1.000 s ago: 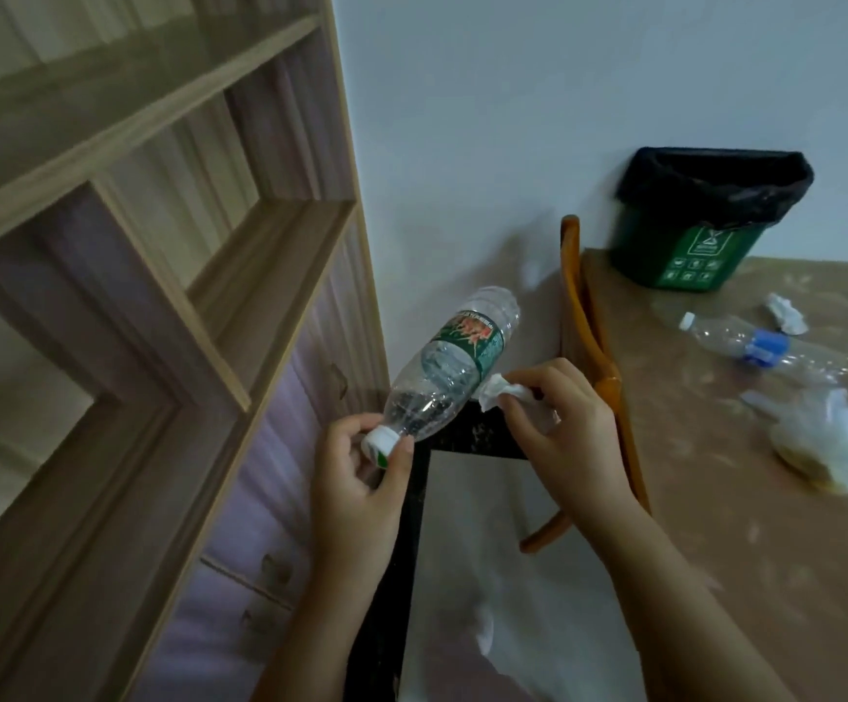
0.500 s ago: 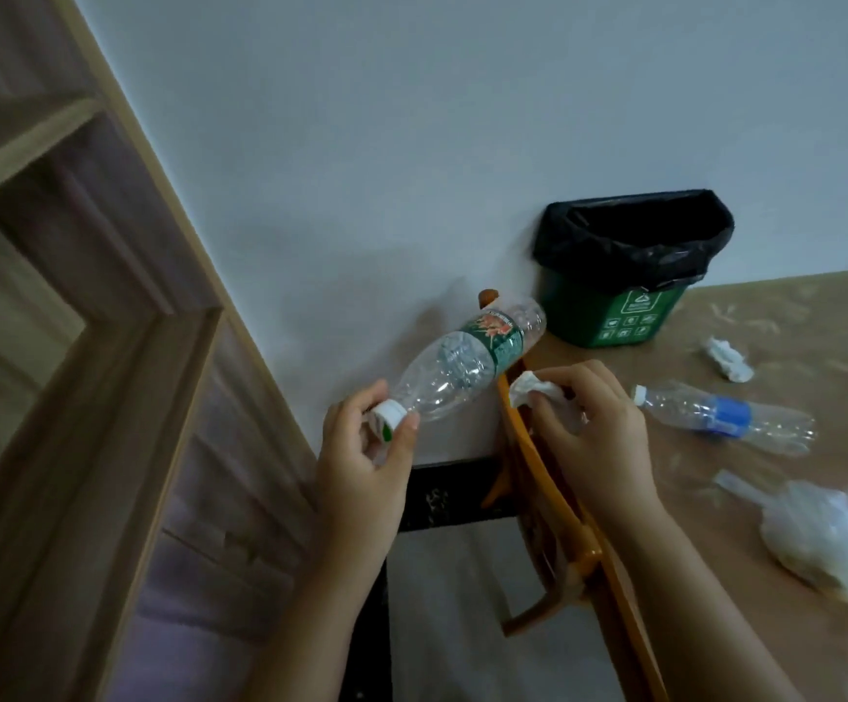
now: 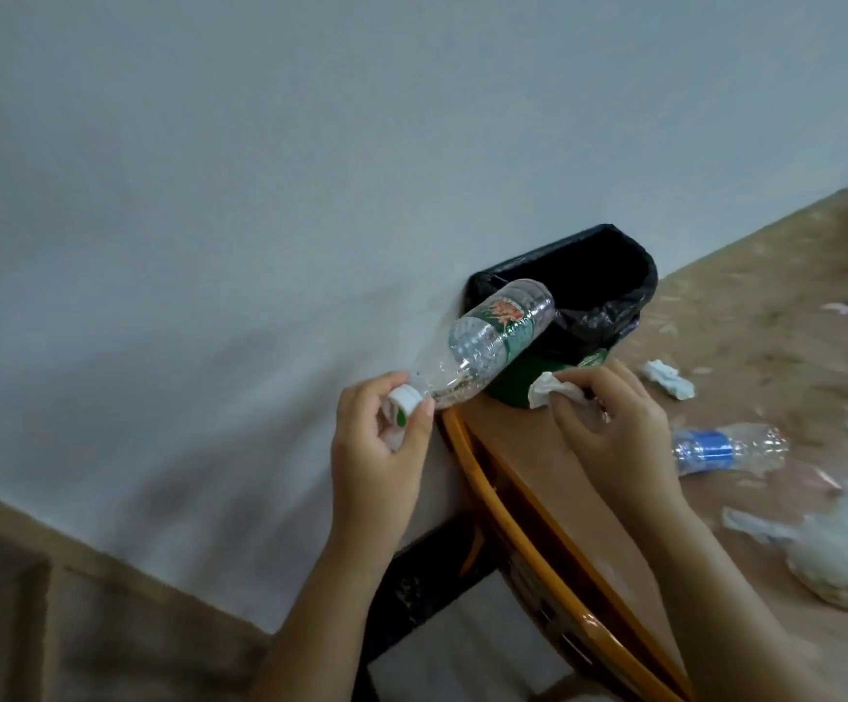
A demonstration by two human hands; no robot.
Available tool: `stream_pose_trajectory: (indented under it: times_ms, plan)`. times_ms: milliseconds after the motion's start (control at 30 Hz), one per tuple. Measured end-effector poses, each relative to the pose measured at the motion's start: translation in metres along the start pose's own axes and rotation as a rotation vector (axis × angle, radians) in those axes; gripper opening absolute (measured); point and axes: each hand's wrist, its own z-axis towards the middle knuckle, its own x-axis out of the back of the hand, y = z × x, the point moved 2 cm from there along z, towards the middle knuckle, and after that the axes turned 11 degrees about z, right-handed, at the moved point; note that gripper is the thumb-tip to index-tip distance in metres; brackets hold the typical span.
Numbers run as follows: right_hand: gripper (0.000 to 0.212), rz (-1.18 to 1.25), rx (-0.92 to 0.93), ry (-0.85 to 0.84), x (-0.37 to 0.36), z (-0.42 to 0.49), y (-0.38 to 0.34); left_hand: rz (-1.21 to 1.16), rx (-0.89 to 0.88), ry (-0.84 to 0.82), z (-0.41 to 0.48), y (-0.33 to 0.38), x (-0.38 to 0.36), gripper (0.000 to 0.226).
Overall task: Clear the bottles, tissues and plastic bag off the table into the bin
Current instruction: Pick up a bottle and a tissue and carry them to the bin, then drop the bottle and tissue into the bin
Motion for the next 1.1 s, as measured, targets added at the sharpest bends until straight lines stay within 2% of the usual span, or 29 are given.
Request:
stream_pose_trajectory:
  times_ms: [300, 400, 733, 1100]
  plan:
    - [0.022, -0.123, -0.120, 0.208, 0.007, 0.029, 0.032, -0.002, -0.162, -0.180, 0.084, -0.008, -0.057, 0.022]
    - [0.021, -0.145, -0.103, 0.265, 0.008, 0.049, 0.043, 0.021, -0.206, -0.211, 0.107, -0.008, -0.079, 0.023]
    - [0.017, -0.180, -0.116, 0.338, 0.014, 0.107, 0.095, 0.153, -0.362, -0.356, 0.166, -0.002, -0.162, 0.024]
    - [0.010, -0.172, -0.171, 0.301, 0.018, 0.138, 0.132, 0.291, -0.438, -0.494, 0.181, -0.022, -0.225, 0.026]
